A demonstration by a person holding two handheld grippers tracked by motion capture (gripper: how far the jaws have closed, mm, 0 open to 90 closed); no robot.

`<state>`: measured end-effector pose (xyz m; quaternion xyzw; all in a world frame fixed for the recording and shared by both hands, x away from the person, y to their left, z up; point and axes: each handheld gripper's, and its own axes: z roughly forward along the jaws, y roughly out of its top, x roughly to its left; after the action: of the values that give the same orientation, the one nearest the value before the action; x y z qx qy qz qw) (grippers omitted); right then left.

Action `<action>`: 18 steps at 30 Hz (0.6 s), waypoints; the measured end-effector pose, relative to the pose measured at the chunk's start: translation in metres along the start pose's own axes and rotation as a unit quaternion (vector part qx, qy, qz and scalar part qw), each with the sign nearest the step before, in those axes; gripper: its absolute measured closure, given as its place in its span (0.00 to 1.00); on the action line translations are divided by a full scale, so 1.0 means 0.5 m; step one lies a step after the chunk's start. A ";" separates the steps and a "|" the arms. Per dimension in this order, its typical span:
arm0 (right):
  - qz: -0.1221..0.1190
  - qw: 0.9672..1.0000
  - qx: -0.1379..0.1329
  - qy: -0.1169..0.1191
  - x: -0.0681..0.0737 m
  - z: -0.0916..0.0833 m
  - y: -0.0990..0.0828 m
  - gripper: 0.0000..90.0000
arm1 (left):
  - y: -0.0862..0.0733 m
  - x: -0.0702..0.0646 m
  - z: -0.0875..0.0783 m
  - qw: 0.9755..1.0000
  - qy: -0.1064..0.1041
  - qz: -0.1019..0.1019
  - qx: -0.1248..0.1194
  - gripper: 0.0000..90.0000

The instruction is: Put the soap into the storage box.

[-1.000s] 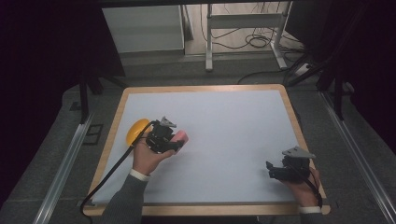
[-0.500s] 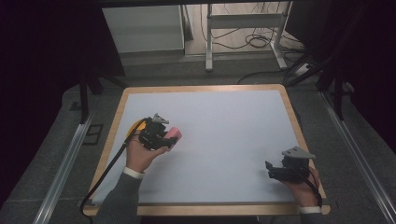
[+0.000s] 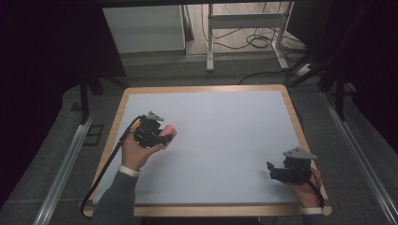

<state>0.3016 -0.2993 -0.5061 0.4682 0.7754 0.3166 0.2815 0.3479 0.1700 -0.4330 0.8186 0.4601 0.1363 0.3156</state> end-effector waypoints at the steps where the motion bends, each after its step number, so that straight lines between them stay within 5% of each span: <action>1: 0.001 1.000 -0.001 -0.001 -0.001 0.000 0.000 0.08 | 0.000 0.001 -0.001 1.000 0.001 -0.001 0.000 0.67; 18: 0.004 1.000 -0.002 -0.003 -0.003 -0.002 0.000 0.08 | 0.005 0.033 -0.004 1.000 0.011 -0.013 0.004 0.67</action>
<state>0.3013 -0.3012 -0.5052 0.4714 0.7721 0.3182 0.2834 0.3575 0.1838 -0.4311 0.8125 0.4742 0.1392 0.3093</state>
